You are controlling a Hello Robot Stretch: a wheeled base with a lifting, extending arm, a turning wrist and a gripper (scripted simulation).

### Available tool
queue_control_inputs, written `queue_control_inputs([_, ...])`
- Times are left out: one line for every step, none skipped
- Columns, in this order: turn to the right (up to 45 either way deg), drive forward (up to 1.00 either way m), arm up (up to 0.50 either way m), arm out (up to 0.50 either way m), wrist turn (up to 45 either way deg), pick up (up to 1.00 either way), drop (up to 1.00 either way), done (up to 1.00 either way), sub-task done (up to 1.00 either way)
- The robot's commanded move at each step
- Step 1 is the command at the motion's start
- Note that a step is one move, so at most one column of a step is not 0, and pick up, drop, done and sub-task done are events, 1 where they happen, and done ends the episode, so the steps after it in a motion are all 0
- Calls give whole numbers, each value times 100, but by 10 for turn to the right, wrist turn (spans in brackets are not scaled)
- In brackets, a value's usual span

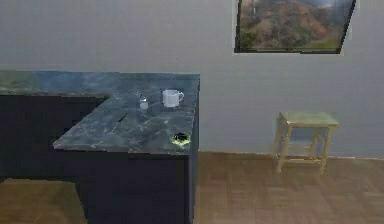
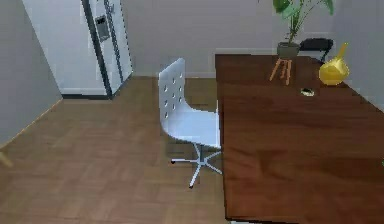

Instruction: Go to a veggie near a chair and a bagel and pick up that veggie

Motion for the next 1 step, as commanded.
queue_control_inputs([450, 0, 0, 0, 0, 0, 0, 0, 0])
